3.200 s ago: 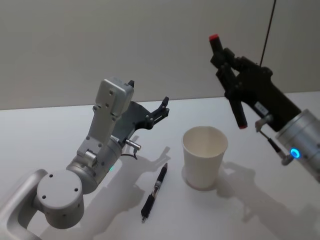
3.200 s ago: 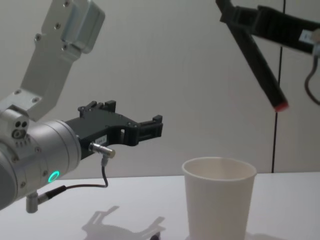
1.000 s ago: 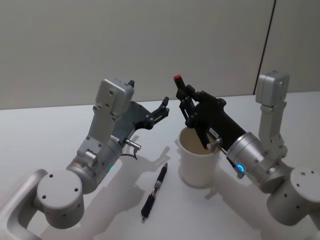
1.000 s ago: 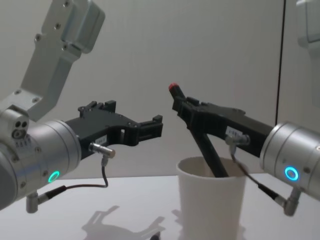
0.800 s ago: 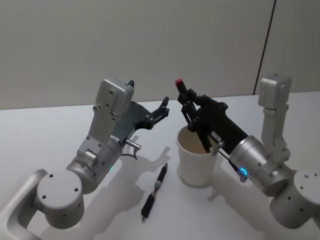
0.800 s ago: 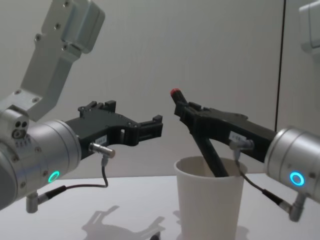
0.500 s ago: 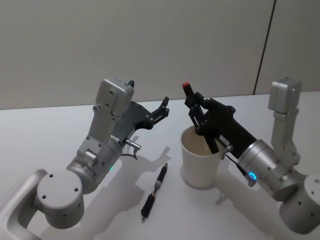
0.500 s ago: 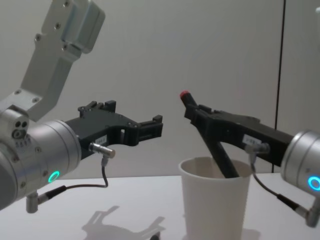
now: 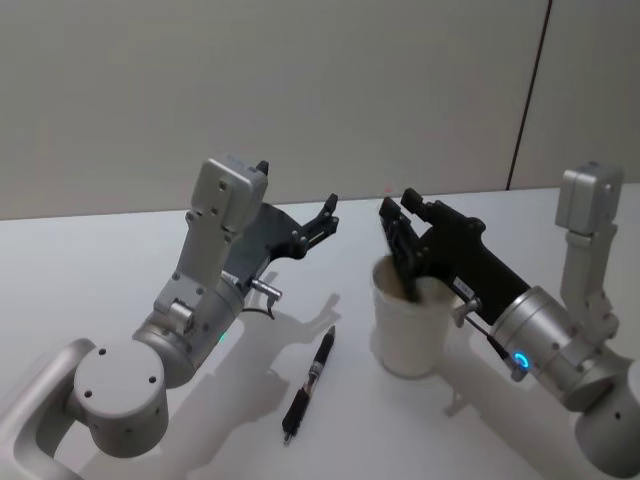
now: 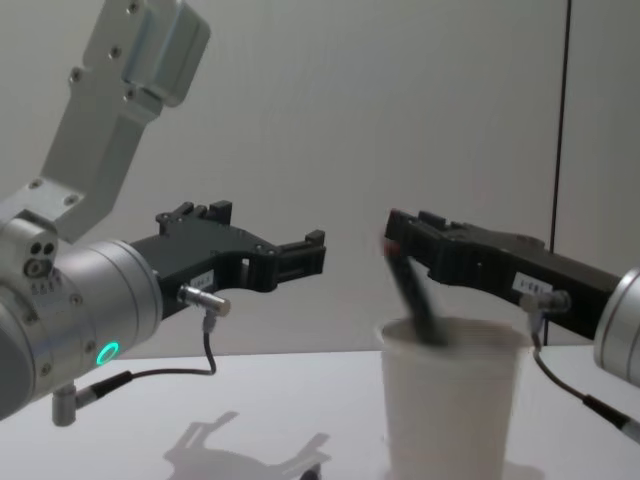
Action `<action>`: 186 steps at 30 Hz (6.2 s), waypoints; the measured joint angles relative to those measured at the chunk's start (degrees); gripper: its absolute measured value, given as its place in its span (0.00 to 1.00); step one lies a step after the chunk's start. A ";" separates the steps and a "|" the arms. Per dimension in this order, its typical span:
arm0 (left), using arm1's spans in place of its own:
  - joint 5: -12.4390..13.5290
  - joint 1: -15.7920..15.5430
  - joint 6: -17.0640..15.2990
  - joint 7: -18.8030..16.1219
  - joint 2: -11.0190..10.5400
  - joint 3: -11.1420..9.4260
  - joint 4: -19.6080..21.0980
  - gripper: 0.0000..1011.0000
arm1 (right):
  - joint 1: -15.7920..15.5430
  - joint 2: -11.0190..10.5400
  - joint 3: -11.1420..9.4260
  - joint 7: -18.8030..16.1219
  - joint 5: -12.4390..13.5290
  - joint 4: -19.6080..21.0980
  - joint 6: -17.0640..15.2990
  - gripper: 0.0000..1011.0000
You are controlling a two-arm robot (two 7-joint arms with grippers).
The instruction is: Place the pen into the pen holder.
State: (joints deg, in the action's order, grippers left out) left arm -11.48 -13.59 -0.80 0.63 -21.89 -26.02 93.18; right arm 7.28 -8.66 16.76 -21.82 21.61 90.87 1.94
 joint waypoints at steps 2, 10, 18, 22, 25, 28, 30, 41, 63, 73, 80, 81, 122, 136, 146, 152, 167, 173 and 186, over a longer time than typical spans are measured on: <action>0.00 0.00 0.00 0.00 0.00 0.00 0.00 0.99 | -0.13 -0.11 -0.05 0.01 0.07 0.17 -0.02 0.32; 0.00 0.00 0.00 0.00 0.00 0.00 0.00 0.99 | -0.44 -0.40 -0.16 0.02 0.25 0.54 -0.07 0.59; 0.00 0.00 0.00 0.00 0.00 0.00 0.00 0.99 | -0.62 -0.56 -0.21 0.02 0.34 0.75 -0.11 0.82; 0.00 0.00 0.00 0.00 0.00 0.00 0.00 0.99 | -0.65 -0.60 -0.23 0.02 0.35 0.81 -0.12 0.91; 0.00 0.00 0.00 0.00 0.00 0.00 0.00 0.99 | -0.71 -0.70 -0.25 0.07 0.35 1.07 -0.16 0.98; 0.00 0.00 0.00 0.00 0.00 0.00 0.00 0.99 | -0.93 -1.06 -0.43 0.30 0.33 2.07 -0.26 0.99; 0.00 0.00 0.00 0.00 0.00 0.00 0.00 0.99 | -1.11 -1.34 -0.56 0.51 0.29 2.88 -0.33 0.99; 0.00 0.00 0.00 0.00 0.00 0.00 0.00 0.99 | -4.06 -6.60 -3.90 4.32 1.32 13.77 -2.23 0.99; 0.00 0.00 0.00 0.01 0.00 0.00 0.00 0.99 | -7.65 -11.47 -6.42 12.39 0.61 16.90 -4.10 0.99; 0.00 0.00 0.00 0.00 0.00 0.00 0.00 0.99 | -8.09 -10.82 -4.18 17.24 -4.32 11.28 -3.97 0.99; 0.00 0.00 0.00 0.00 0.00 0.00 0.00 0.99 | -8.15 -10.71 -3.84 17.96 -5.04 10.42 -3.92 0.99; 0.00 0.00 0.00 0.00 0.00 0.00 0.00 0.99 | -8.15 -10.70 -3.84 17.97 -5.04 10.42 -3.92 0.99; -9.27 6.52 -10.53 5.56 -6.15 1.44 8.21 0.99 | -8.12 -10.68 -3.82 17.99 -5.15 10.36 -3.89 0.99; -9.19 9.52 -13.30 4.80 -5.59 -0.64 9.63 0.99 | -8.12 -10.68 -3.82 17.99 -5.15 10.36 -3.89 0.99; -7.52 11.08 -14.63 2.38 -4.65 -1.97 10.05 0.99 | -8.12 -10.68 -3.82 17.99 -5.15 10.36 -3.89 0.99; -6.73 11.72 -15.51 1.43 -4.44 -2.39 10.27 0.99 | -8.11 -10.68 -3.82 17.99 -5.15 10.36 -3.89 0.99; -5.58 13.34 -17.08 -0.30 -4.25 -2.93 10.38 0.99 | -8.12 -10.68 -3.82 17.99 -5.15 10.36 -3.89 0.99; -5.18 13.91 -17.49 -0.70 -4.38 -2.95 10.52 0.99 | -8.12 -10.68 -3.82 17.99 -5.15 10.36 -3.89 0.99; -4.49 15.03 -18.12 -1.27 -4.76 -2.80 10.97 0.99 | -8.12 -10.68 -3.82 17.99 -5.15 10.36 -3.89 0.99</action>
State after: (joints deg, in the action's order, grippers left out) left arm -15.97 1.44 -18.92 -0.64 -26.66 -28.82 104.15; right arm -0.84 -19.34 12.94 -3.83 16.46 101.23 -1.95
